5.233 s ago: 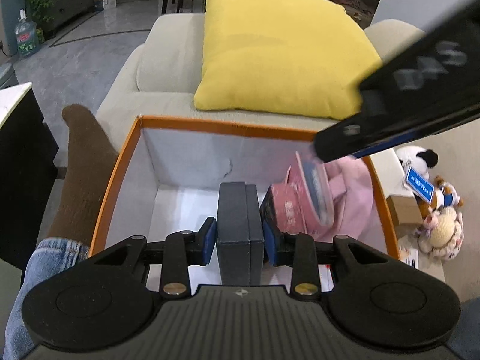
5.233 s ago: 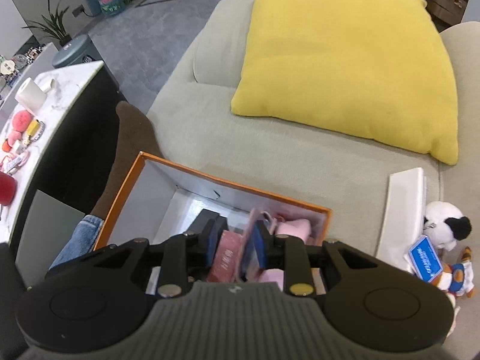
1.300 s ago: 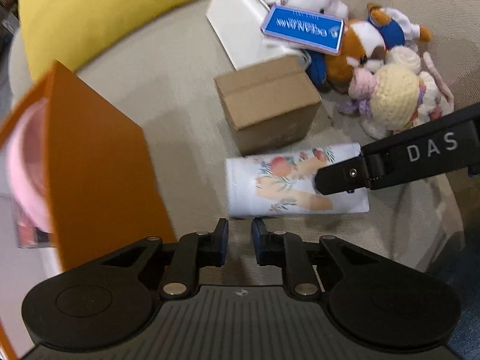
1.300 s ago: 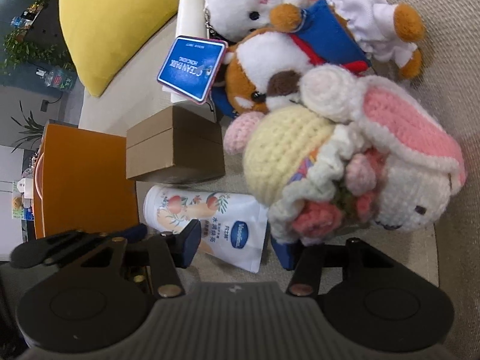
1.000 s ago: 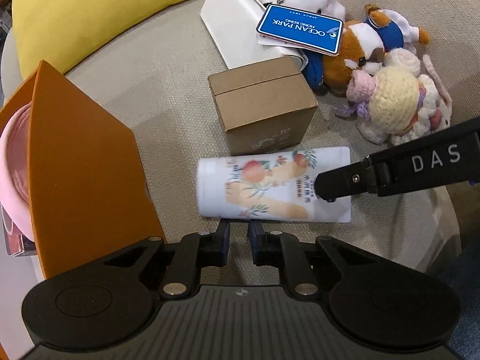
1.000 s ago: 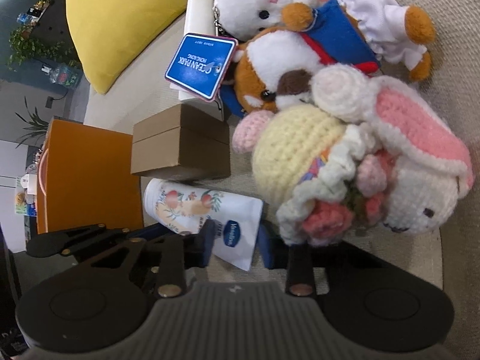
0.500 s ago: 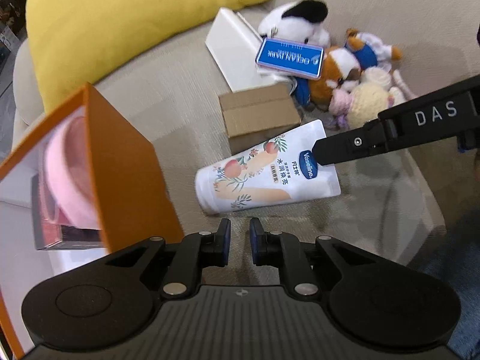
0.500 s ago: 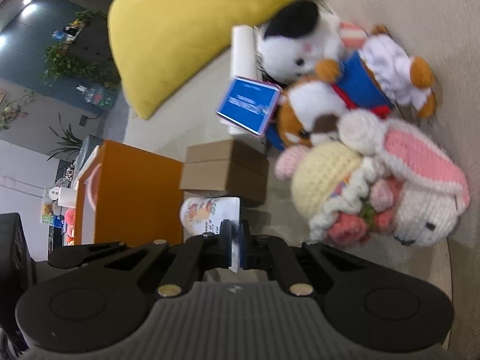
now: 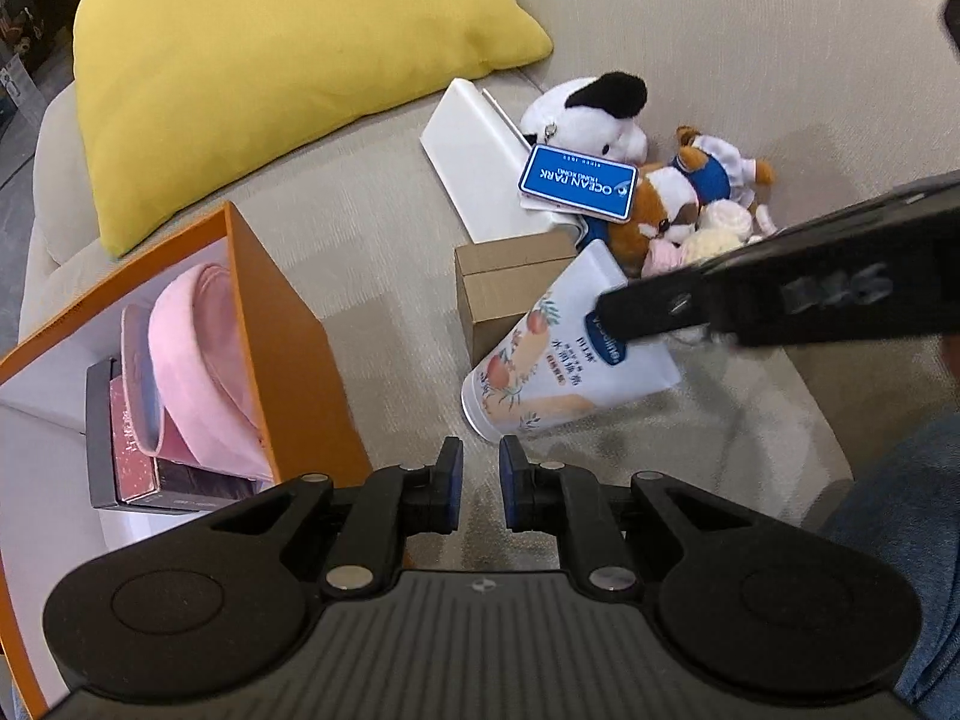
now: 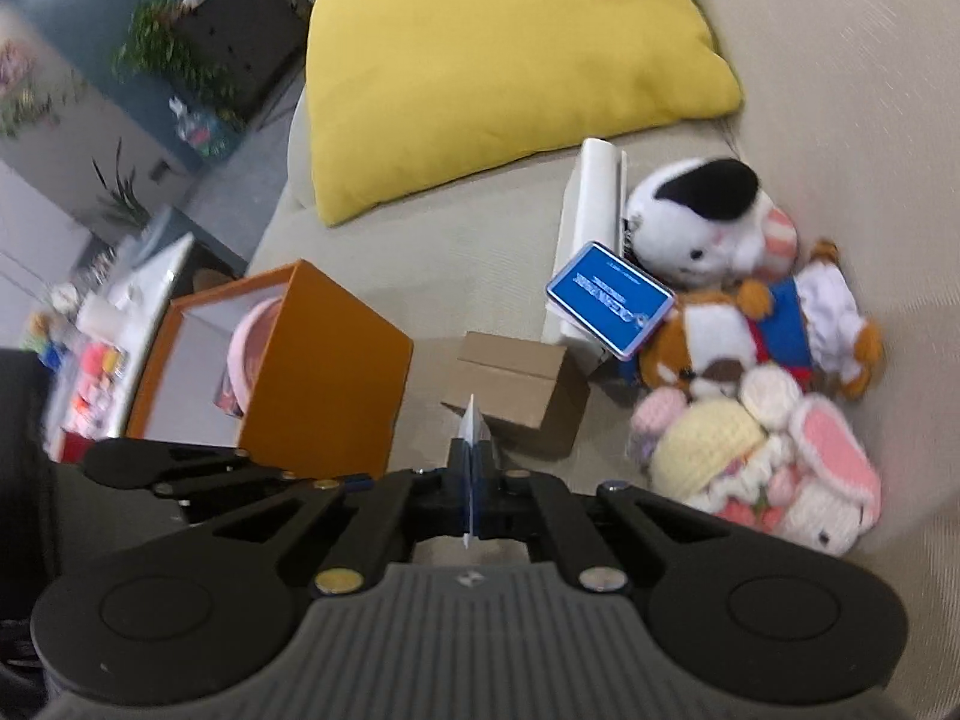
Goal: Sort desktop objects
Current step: 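Grasp the small cardboard box with the left tool while the right tool grasps the white lotion tube, then carry the cardboard box with the left tool while the right tool carries the lotion tube to the shoebox, then lower the cardboard box into the shoebox and open the left tool while the right tool releases the tube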
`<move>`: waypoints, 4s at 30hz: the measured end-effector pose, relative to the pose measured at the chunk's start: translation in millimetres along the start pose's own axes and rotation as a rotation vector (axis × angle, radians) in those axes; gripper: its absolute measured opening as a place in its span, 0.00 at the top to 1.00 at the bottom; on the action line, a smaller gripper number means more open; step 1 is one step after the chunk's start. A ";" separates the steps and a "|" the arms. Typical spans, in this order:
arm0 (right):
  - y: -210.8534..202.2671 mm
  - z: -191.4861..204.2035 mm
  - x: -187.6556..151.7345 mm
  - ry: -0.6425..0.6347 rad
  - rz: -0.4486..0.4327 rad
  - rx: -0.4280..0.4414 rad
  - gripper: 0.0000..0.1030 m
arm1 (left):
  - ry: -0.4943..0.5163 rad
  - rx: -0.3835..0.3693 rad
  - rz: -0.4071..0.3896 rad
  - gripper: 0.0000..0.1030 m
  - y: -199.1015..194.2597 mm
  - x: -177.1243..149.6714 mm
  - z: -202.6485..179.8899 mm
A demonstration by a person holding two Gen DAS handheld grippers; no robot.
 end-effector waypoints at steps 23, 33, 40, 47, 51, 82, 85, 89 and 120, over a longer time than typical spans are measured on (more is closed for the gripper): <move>-8.4 -32.2 12.9 -0.143 0.064 -0.124 0.94 | 0.732 0.053 0.052 0.40 45.3 52.2 -45.9; -6.3 -40.9 22.3 -0.098 0.048 -0.087 0.93 | 0.929 -0.013 0.256 0.31 84.2 62.9 -54.0; -4.1 -44.8 24.7 -0.069 0.050 -0.073 0.93 | 0.831 -0.038 0.284 0.36 86.4 63.7 -46.9; -2.8 -41.2 23.0 -0.075 0.045 -0.088 0.93 | 0.511 -0.046 0.301 0.43 76.2 61.1 -34.4; -4.1 -40.9 21.1 -0.057 0.038 -0.106 0.94 | 0.366 -0.075 0.266 0.44 57.4 54.6 -30.5; -101.3 197.8 50.2 -0.246 -0.163 0.116 0.94 | -0.246 0.123 -0.050 0.44 -175.5 -42.7 161.1; -75.5 225.1 52.7 -0.234 -0.141 0.126 0.95 | -0.270 0.102 -0.079 0.44 -169.8 -47.2 174.7; -29.3 245.2 57.0 -0.185 -0.094 0.122 0.95 | -0.293 0.084 -0.102 0.44 -160.9 -46.1 187.7; 98.5 231.7 73.9 -0.081 0.060 0.043 0.94 | -0.322 0.185 -0.107 0.49 -64.6 -26.7 213.3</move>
Point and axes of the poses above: each gripper's, at about its wrist camera, not at the fingertips, and y roughly the way its jaws point, z to its left, x to its top, the point moved 5 cm from there along y, roughly the way its jaws point, and after that the axes turned 9 degrees about -x, right-handed, at the moved point
